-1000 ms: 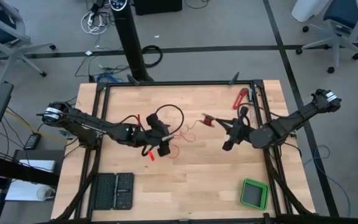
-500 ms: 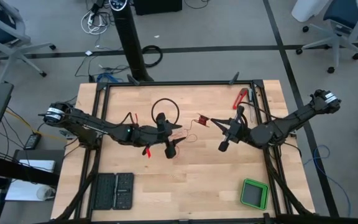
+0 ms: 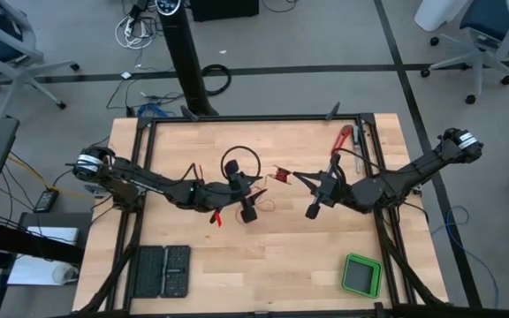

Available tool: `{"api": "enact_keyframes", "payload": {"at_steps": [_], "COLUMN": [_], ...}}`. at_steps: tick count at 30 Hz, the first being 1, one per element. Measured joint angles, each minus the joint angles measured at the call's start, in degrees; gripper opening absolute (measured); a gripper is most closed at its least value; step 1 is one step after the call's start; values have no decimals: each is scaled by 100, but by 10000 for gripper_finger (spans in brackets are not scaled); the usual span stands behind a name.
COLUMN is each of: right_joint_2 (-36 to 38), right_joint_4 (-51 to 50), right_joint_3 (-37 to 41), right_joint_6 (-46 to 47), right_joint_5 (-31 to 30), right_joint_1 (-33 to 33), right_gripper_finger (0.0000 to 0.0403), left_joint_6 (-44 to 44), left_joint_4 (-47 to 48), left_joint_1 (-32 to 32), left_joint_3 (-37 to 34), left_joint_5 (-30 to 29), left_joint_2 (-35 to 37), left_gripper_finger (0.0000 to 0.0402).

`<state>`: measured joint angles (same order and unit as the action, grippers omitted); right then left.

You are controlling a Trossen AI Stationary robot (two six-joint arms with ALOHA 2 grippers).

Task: Coil cords
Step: Uncoil the red wire from the black spool

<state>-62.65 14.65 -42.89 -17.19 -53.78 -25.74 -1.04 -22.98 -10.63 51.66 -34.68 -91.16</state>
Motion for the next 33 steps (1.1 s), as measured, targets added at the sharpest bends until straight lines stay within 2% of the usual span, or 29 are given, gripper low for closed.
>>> {"api": "enact_keyframes", "payload": {"at_steps": [2,5,7,18,23,27,31,33], "right_joint_2": [0,2,1,2,2,2,2,2], "right_joint_4": [-6,-28,-47,-143,-822,-1211,-1094,-982], "right_joint_3": [0,0,0,-2,-2,-2,-2,-2], "right_joint_6": [-2,-4,-5,-51,-138,-214,-124,-10], "right_joint_5": [0,0,-1,-18,-98,-749,-1654,-1893], "right_joint_1": [0,0,0,-5,6,10,66,103], "right_gripper_finger": [0,0,0,0,0,0,0,0], "left_joint_6": [2,14,15,160,-3,-303,-349,-333], "left_joint_4": [12,13,13,110,-169,-585,-789,-788], "left_joint_1": [-2,-27,-37,-68,-159,-283,-308,-304], "left_joint_3": [0,0,0,-2,-4,-2,-2,-2], "left_joint_5": [-48,-64,-66,-61,-34,77,455,565], "left_joint_2": [-1,-1,1,132,185,195,197,197], "left_gripper_finger": [130,37,13,1,1,0,0,0]}}
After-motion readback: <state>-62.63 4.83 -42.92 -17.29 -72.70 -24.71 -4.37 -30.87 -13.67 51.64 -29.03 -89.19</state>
